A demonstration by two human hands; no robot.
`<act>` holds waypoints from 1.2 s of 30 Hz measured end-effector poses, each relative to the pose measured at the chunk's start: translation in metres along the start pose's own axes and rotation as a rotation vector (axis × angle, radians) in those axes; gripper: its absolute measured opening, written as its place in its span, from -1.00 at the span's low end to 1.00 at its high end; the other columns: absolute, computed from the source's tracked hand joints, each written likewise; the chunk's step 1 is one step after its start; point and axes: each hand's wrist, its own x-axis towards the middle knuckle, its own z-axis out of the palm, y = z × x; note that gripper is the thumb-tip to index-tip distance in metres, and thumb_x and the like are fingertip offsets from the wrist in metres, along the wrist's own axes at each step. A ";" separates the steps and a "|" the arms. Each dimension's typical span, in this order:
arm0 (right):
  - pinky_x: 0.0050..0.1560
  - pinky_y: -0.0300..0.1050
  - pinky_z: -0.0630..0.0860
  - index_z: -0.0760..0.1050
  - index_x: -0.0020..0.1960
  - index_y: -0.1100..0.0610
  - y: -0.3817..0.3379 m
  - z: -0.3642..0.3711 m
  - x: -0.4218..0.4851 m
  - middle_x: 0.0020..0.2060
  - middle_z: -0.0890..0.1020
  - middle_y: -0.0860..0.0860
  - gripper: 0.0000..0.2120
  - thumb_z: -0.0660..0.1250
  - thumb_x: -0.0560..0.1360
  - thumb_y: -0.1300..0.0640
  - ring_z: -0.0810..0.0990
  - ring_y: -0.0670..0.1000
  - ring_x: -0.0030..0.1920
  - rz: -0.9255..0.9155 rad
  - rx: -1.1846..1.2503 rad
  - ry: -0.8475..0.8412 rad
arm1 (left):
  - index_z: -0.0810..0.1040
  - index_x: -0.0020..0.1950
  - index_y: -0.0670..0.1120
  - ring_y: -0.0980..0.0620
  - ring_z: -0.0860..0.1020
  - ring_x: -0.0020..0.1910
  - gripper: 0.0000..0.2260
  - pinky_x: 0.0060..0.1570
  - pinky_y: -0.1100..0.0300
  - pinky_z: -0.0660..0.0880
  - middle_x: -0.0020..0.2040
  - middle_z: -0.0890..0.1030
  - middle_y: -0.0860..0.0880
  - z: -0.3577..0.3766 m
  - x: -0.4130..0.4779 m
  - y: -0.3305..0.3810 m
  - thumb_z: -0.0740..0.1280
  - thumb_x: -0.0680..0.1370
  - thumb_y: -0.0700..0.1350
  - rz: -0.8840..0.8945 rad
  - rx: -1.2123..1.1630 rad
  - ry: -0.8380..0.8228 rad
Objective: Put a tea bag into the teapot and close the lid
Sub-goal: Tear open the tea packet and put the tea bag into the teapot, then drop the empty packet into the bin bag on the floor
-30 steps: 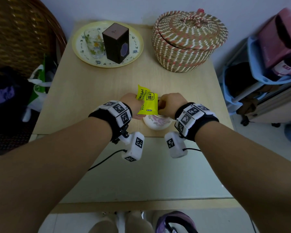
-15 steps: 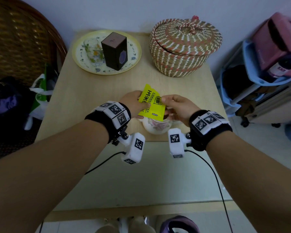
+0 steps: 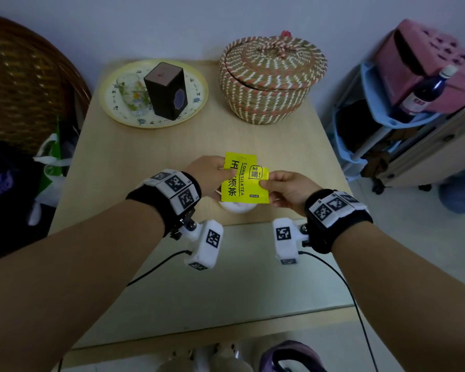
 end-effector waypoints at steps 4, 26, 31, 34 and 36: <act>-0.55 -0.38 0.35 0.42 -0.31 0.03 0.017 -0.003 -0.023 -0.67 0.52 -0.14 -0.79 0.29 0.48 0.21 0.42 -0.21 -0.63 0.004 0.049 0.113 | 0.50 0.18 -0.19 0.02 0.52 -0.35 -0.77 -0.55 0.33 0.51 -0.08 0.55 -0.14 0.018 -0.006 0.004 0.19 0.58 -0.15 0.013 0.078 -0.066; -0.38 -0.13 0.35 0.43 -0.28 0.12 0.360 -0.015 -0.267 -0.32 0.51 0.12 -0.85 0.30 0.46 0.15 0.41 0.06 -0.41 0.663 0.391 0.947 | 0.34 0.38 0.03 -0.15 0.13 0.46 -0.51 0.41 0.00 0.12 0.48 0.21 -0.07 0.310 -0.068 -0.094 0.25 0.45 0.09 0.384 1.034 -0.399; -0.05 -0.04 0.59 0.50 0.04 0.16 0.433 0.006 -0.273 0.01 0.59 0.12 -0.80 0.23 0.46 0.13 0.60 0.12 -0.04 0.795 0.144 0.718 | 0.32 0.38 0.09 -0.18 -0.16 0.53 -0.45 0.47 -0.10 -0.20 0.56 0.00 -0.01 0.338 -0.057 -0.121 0.26 0.39 0.12 0.529 1.107 -0.309; -0.06 -0.15 0.58 0.49 0.07 0.10 0.455 0.018 -0.268 0.11 0.62 0.16 -0.77 0.25 0.44 0.08 0.60 0.14 0.05 0.862 -0.007 0.628 | 0.32 0.37 0.12 -0.18 -0.20 0.53 -0.46 0.46 -0.12 -0.26 0.57 -0.06 0.00 0.343 -0.052 -0.131 0.25 0.39 0.13 0.594 1.146 -0.266; -0.29 -0.30 0.59 0.43 0.18 0.10 0.458 0.023 -0.264 0.24 0.53 0.15 -0.73 0.22 0.49 0.12 0.57 0.11 0.14 0.800 -0.031 0.534 | 0.31 0.38 0.12 -0.18 -0.21 0.53 -0.45 0.46 -0.11 -0.27 0.57 -0.07 0.00 0.343 -0.052 -0.134 0.25 0.39 0.13 0.617 1.158 -0.253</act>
